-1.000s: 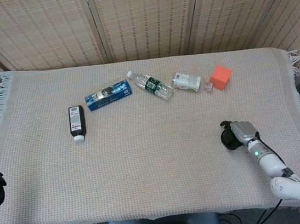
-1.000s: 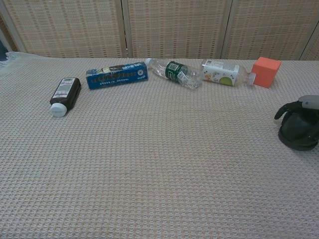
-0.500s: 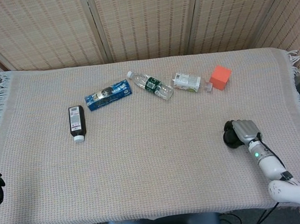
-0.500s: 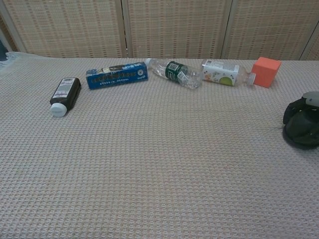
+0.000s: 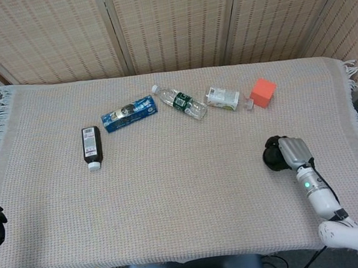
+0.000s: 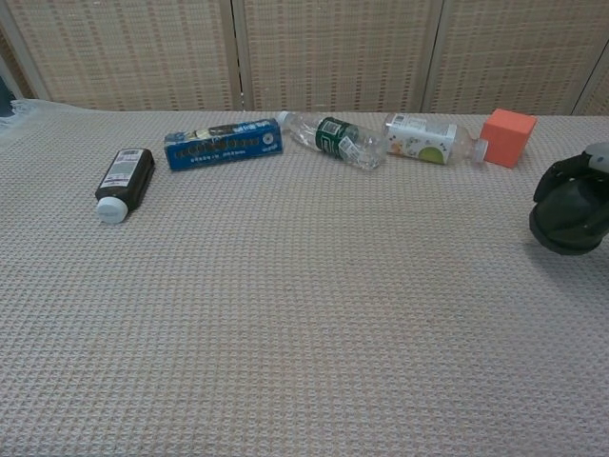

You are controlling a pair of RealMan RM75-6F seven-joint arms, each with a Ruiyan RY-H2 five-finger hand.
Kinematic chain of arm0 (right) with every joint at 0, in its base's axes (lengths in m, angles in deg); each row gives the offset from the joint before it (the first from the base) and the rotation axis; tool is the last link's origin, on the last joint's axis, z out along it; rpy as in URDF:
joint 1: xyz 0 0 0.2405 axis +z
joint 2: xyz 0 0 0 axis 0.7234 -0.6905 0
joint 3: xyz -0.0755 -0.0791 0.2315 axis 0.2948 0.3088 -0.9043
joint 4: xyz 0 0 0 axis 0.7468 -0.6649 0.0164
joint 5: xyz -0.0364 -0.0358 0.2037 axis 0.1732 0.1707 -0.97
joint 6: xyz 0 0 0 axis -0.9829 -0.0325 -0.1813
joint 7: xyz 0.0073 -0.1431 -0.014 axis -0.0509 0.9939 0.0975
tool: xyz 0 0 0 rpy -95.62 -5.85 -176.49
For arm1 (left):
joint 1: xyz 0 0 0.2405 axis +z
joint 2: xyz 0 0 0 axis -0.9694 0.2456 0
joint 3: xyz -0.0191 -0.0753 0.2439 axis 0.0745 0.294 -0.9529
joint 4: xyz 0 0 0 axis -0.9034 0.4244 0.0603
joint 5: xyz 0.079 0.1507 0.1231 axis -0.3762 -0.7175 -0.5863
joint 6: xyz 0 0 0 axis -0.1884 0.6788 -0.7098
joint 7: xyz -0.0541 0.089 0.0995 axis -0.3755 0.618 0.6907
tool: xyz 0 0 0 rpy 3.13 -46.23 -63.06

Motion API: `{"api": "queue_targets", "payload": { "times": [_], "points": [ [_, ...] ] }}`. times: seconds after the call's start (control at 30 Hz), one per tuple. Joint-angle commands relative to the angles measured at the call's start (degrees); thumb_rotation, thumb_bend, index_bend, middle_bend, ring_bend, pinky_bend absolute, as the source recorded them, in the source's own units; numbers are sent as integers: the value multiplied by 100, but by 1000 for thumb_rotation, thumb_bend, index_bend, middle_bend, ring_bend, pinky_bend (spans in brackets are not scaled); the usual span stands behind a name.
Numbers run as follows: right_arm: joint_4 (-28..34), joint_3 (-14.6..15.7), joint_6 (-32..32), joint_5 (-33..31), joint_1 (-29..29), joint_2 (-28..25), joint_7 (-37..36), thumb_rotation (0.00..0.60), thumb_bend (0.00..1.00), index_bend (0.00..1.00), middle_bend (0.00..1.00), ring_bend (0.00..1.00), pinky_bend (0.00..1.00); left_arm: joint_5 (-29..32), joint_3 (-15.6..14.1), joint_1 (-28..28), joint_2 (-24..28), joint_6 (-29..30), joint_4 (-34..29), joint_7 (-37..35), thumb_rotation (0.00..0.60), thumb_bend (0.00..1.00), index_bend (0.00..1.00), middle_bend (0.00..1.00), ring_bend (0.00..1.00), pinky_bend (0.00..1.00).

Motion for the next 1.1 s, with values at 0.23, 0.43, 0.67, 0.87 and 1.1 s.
{"api": "queue_targets", "payload": {
  "times": [0.23,0.43,0.67,0.87,1.1],
  "points": [
    [-427,-336,1091,1270,-408,310,-1392,600,401,668,586,635,710,-2,1,0,4,2,-6,-1,600,622,607,440,355,679],
    [-225,-302,468,779,-368,-14,-736,600,402,686,597,647,720,9,-1,-5,0,-22,-5,14,600,621,607,440,355,679],
    [191,-185,-48,-565,-155,-338,1162,600,406,710,616,668,740,23,0,-5,4,-36,-15,32,600,622,608,440,355,679],
    [609,-197,39,-1619,41,-449,2238,600,405,710,616,668,741,34,3,-3,10,-42,-18,26,600,621,612,440,355,679],
    [728,-484,-123,-441,-232,-550,549,600,405,710,616,669,741,27,-2,-4,10,-46,-22,27,600,621,611,441,355,679]
  ]
}}
